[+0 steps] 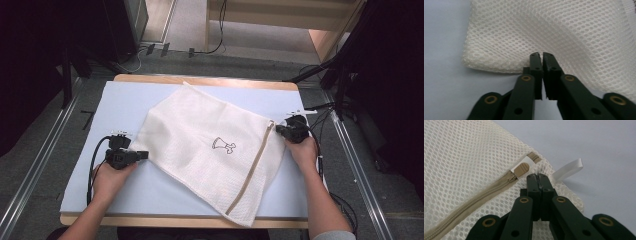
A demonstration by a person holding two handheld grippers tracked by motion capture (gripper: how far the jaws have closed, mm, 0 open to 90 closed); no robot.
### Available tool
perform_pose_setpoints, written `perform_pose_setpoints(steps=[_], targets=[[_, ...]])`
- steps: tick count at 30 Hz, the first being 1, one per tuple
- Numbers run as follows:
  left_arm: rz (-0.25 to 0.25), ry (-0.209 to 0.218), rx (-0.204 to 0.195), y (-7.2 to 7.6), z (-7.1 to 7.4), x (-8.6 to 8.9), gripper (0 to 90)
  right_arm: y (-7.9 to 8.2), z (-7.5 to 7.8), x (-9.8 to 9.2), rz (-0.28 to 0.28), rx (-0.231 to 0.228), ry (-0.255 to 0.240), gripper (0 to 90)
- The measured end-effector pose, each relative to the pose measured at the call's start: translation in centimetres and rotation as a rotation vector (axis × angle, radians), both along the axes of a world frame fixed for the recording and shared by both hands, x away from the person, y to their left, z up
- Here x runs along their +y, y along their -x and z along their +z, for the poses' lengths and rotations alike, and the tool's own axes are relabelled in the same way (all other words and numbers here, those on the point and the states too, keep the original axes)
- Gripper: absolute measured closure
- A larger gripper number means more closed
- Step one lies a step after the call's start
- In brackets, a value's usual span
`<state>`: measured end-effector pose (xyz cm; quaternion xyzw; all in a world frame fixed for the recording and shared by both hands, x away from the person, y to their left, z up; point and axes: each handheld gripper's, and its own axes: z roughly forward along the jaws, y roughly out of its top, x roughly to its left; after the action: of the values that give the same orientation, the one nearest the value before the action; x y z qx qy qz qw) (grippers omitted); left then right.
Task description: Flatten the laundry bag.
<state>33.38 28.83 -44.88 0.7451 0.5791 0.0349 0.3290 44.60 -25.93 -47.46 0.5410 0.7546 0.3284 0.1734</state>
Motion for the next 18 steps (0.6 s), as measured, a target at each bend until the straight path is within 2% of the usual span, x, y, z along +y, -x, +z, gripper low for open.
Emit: perform_pose_setpoints(steps=[1, 3, 4, 9, 11, 12, 15, 16, 17, 18], targets=[[0.002, 0.034, 0.002, -0.4, 0.3, 0.4, 90.0, 0.0, 0.1, 0.0, 0.002, 0.005, 0.002, 90.0], [0.015, 0.044, -0.007, -0.6, 0.4, 0.5, 90.0, 0.1, 0.2, 0.0, 0.004, 0.01, 0.001, 90.0], [0.018, 0.051, -0.002, -1.0, 0.4, 0.7, 90.0, 0.2, 0.4, -0.1, 0.002, 0.031, -0.012, 90.0], [0.026, 0.022, 0.011, -2.0, 0.0, 1.0, 90.0, 0.8, 0.7, -0.3, 0.009, 0.076, -0.034, 90.0], [0.037, 0.014, 0.002, -2.4, 0.0, 1.2, 90.0, 1.3, 0.9, -0.2, 0.02, 0.089, -0.029, 90.0], [0.042, 0.012, 0.003, -2.6, 0.0, 1.3, 90.0, 2.1, 1.0, 0.0, 0.033, 0.098, -0.045, 90.0], [0.045, 0.01, -0.009, -3.3, 0.1, 1.8, 90.0, 3.6, 1.0, 0.4, 0.062, 0.102, -0.027, 90.0], [0.045, 0.01, -0.009, -3.3, 0.1, 1.8, 90.0, 3.6, 1.0, 0.4, 0.062, 0.102, -0.027, 90.0], [0.044, 0.008, -0.012, -3.6, 0.3, 2.0, 90.0, 4.5, 1.0, 0.5, 0.078, 0.101, -0.03, 90.0], [0.044, 0.008, -0.012, -3.6, 0.3, 2.0, 90.0, 4.5, 1.0, 0.5, 0.078, 0.101, -0.03, 90.0]])
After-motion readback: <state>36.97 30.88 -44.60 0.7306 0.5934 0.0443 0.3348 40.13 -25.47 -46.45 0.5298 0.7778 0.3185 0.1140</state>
